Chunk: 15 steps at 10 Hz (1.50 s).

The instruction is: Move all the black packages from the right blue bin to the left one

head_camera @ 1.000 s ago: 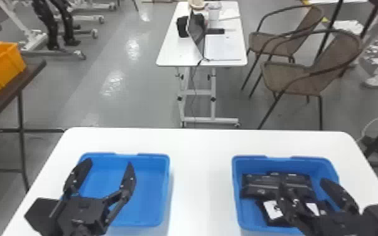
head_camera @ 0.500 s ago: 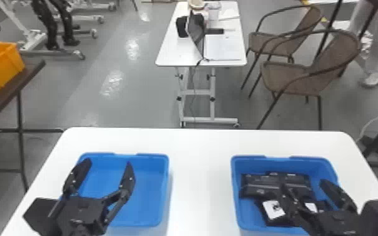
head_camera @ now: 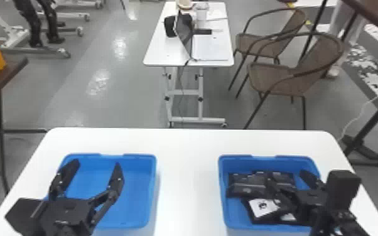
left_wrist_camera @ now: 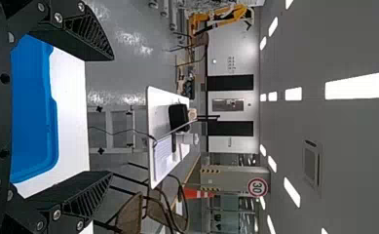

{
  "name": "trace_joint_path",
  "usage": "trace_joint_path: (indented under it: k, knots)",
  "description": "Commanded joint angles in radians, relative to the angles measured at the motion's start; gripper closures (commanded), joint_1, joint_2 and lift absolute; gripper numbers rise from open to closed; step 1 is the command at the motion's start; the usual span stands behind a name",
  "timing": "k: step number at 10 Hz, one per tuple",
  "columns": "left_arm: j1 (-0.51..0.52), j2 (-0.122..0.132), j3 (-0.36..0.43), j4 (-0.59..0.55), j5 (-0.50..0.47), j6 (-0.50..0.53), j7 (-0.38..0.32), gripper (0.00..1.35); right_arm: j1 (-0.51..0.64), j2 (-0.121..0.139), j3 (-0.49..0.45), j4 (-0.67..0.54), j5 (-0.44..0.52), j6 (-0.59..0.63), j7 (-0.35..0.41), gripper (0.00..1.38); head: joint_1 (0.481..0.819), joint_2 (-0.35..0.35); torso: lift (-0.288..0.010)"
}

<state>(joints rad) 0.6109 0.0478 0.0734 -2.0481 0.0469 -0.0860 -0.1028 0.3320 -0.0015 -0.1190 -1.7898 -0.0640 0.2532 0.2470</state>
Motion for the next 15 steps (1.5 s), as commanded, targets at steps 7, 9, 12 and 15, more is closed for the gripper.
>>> trace_joint_path:
  k: [7, 9, 12, 15]
  knots:
    - [-0.007, -0.003, -0.003, 0.005, 0.002, 0.012, -0.009, 0.20, -0.215, -0.026, 0.076, 0.254, 0.030, 0.112, 0.060, 0.14, 0.695, 0.052, -0.042]
    - [-0.010, -0.003, -0.003, 0.006, 0.002, 0.012, -0.012, 0.20, -0.225, -0.025, 0.079, 0.264, 0.055, 0.158, 0.058, 0.14, 0.695, 0.060, -0.042]
    - [-0.014, 0.004, -0.003, 0.013, 0.008, 0.012, -0.018, 0.20, -0.217, -0.029, 0.078, 0.256, 0.087, 0.215, 0.060, 0.14, 0.695, 0.055, -0.042]
    - [-0.014, 0.006, -0.001, 0.019, 0.016, 0.008, -0.026, 0.20, -0.225, -0.035, 0.104, 0.271, 0.138, 0.230, 0.086, 0.34, 0.695, 0.054, -0.042]
